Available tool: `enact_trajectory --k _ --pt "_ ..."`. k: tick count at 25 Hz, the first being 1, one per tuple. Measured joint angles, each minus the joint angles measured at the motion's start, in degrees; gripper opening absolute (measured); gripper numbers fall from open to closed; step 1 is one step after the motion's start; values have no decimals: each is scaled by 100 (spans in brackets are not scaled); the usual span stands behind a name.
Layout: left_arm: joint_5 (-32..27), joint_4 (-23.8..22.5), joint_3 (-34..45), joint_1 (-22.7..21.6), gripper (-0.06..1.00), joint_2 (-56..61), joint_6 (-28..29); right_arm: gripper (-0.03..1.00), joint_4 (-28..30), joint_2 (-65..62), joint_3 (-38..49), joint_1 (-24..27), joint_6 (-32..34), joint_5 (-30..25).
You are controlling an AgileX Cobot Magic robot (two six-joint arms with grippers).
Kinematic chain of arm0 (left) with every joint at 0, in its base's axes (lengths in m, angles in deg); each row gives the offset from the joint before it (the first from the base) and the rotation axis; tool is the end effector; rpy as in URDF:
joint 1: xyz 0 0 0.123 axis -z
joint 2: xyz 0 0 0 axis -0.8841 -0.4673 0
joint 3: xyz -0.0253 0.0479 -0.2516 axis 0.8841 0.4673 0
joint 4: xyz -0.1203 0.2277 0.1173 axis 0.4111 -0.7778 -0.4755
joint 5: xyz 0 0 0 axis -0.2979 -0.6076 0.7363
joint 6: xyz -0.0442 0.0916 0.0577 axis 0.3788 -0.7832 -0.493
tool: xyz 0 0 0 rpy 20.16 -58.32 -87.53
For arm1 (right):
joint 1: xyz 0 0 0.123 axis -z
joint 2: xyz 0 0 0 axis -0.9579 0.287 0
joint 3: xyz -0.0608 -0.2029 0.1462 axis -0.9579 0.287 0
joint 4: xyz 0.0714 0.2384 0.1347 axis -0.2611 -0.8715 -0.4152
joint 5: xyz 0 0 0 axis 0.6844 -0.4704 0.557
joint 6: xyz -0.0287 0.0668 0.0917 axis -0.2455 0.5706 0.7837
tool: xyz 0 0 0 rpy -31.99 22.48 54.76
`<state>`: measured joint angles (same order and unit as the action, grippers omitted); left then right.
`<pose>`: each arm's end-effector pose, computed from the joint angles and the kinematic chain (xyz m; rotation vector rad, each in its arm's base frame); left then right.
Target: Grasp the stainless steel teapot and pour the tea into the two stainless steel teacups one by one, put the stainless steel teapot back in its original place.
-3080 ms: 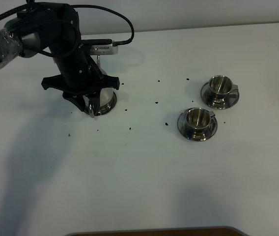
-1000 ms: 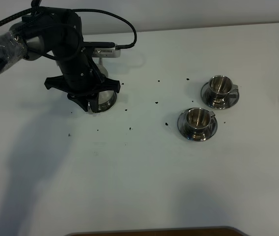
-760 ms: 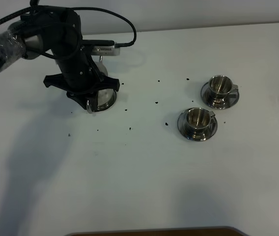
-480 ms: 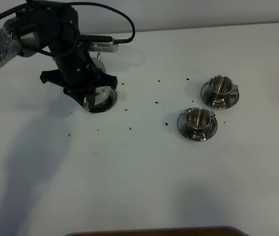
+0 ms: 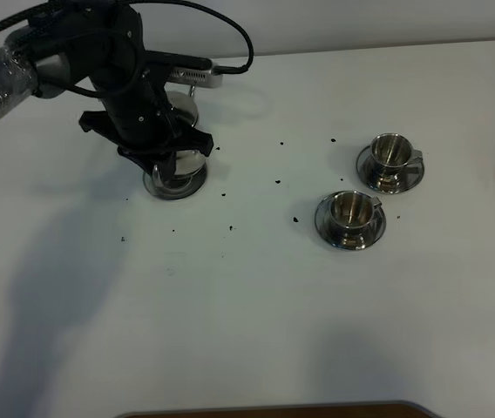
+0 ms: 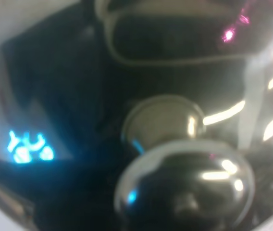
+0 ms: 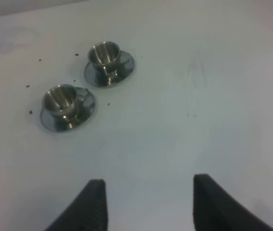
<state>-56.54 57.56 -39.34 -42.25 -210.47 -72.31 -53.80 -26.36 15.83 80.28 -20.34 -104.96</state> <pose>0.4421 -0.1613 0.1217 0.5623 2.8846 -0.0629 0.0681 0.0211 0.2840 -0.0571 2.0517 0.1680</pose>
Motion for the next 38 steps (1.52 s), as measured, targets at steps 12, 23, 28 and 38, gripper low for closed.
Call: enact_trajectory --k 12,23,28,38 --pt "223 577 0 140 24 377 -2325 42 0 -1 0 0 0 0" --pt "761 846 0 559 24 377 -4599 42 0 -1 0 0 0 0" --pt "1019 846 0 655 24 341 -5030 42 0 -1 0 0 0 0" --pt "1147 712 0 683 24 315 -5393 42 0 -1 0 0 0 0"
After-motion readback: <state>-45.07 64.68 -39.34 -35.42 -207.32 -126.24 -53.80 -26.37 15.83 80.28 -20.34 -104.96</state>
